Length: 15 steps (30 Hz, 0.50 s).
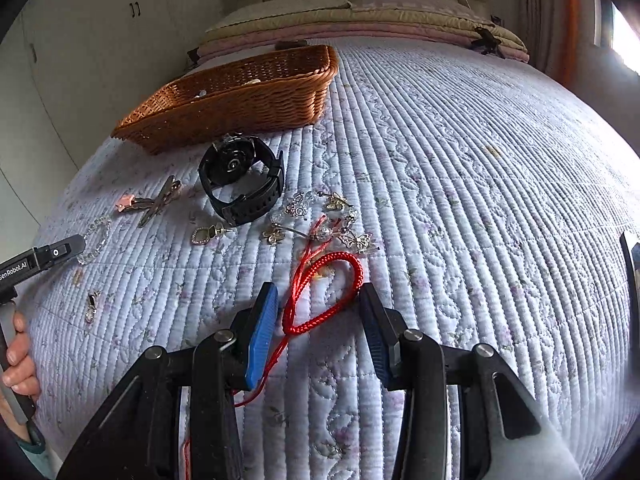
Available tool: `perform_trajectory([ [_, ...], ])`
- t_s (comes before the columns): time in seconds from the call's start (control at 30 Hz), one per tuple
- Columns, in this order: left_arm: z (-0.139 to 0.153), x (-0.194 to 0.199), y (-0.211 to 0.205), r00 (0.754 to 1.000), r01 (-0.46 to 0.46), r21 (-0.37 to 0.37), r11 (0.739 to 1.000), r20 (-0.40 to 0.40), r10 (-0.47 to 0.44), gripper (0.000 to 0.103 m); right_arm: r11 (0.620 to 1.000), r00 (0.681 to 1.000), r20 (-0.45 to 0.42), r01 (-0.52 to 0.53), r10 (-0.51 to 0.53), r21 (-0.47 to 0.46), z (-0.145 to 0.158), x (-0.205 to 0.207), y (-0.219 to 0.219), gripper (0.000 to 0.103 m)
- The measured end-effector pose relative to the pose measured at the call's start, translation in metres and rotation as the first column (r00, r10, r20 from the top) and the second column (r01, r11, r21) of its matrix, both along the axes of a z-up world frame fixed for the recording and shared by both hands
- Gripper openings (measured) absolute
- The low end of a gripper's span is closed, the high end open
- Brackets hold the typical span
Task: Organize jewelry
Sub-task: 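Grasp the red cord bracelet with the right tool while the left tool grasps a clear bead bracelet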
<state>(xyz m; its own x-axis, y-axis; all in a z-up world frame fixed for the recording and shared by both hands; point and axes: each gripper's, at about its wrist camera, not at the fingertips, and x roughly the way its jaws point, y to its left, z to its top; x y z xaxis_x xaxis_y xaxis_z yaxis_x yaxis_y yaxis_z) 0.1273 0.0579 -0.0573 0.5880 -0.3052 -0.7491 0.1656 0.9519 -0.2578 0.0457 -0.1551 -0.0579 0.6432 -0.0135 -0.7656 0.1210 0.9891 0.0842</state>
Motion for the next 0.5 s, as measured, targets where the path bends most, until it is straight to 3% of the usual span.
perform_trajectory([
  [0.13,-0.002,0.001,-0.013,1.0,0.002,0.088,0.996,0.003,-0.003,0.053,1.0,1.0,0.006,-0.002,0.002,-0.028,0.0,0.0,0.002,0.041],
  [0.23,-0.002,-0.002,-0.026,1.0,0.004,0.167,0.986,0.023,-0.008,0.035,0.999,1.0,0.01,-0.005,0.006,-0.039,0.001,-0.002,0.003,0.028],
  [0.3,0.0,-0.003,-0.029,0.999,0.006,0.186,0.982,0.033,-0.013,0.025,0.999,1.0,0.013,-0.015,0.015,-0.046,0.001,-0.003,0.005,0.022],
  [0.33,0.0,-0.005,-0.031,0.999,0.013,0.19,0.982,0.037,-0.02,0.012,0.999,1.0,0.016,-0.022,0.023,-0.046,0.002,-0.005,0.005,0.016],
  [0.37,0.001,-0.008,-0.032,0.999,0.014,0.197,0.98,0.045,-0.023,0.008,0.999,0.999,0.02,-0.031,0.032,-0.045,0.002,-0.006,0.005,0.014],
  [0.5,0.006,-0.023,-0.03,0.997,0.04,0.18,0.983,0.054,-0.05,0.008,0.998,0.997,0.036,-0.069,0.07,-0.013,0.005,-0.013,0.005,0.013],
])
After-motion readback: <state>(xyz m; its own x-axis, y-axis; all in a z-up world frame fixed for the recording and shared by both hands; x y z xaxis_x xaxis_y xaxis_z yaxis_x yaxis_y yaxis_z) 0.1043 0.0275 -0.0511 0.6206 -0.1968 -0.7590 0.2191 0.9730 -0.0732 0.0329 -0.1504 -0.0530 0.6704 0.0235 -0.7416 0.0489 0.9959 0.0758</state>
